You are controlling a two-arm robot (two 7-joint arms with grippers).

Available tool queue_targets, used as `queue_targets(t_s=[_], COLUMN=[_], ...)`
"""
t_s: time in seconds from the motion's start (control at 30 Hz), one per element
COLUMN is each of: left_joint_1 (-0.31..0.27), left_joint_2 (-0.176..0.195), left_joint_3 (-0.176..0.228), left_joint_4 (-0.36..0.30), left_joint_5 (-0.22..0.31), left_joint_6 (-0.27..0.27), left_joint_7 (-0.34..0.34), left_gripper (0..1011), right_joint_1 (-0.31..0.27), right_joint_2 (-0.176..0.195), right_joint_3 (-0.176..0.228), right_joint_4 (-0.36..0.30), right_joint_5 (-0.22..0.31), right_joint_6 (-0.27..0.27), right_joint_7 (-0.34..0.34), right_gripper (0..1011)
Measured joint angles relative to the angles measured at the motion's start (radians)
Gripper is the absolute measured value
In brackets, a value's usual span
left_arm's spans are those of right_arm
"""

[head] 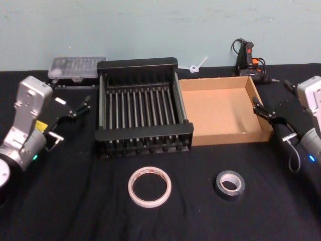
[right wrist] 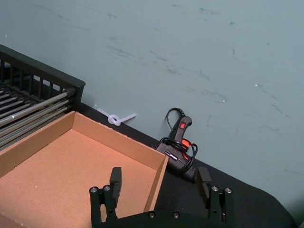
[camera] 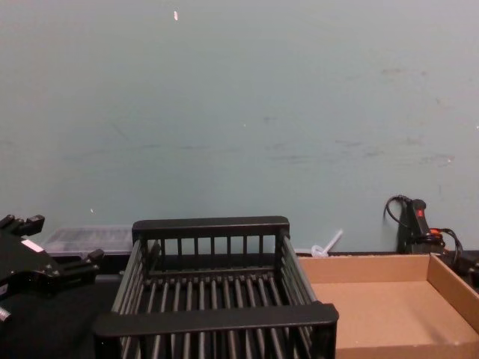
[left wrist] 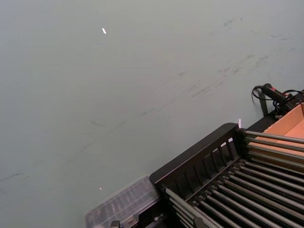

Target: Pick up the white tape and place it into the black box , Pick up the silver tape and place it into the brown box.

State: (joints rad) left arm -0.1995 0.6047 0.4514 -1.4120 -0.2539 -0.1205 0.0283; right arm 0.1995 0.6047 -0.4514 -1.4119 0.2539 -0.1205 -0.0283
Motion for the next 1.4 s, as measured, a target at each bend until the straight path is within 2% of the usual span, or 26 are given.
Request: queue_targets(t_s=[1.4], left_joint_1=[0.000], left_joint_2=[0.000], left_joint_3=[0.000], left_joint_4=[0.000], left_joint_5=[0.000], left_joint_6=[0.000], left_joint_7=[0.000], left_gripper=[1001], right_joint_1=[0.000], right_joint_2=[0.000], right_joint_3=[0.000], right_joint_4=[0.000], right_joint_5=[0.000], right_joint_6=[0.000], right_joint_7=[0.000], right_gripper=[1002])
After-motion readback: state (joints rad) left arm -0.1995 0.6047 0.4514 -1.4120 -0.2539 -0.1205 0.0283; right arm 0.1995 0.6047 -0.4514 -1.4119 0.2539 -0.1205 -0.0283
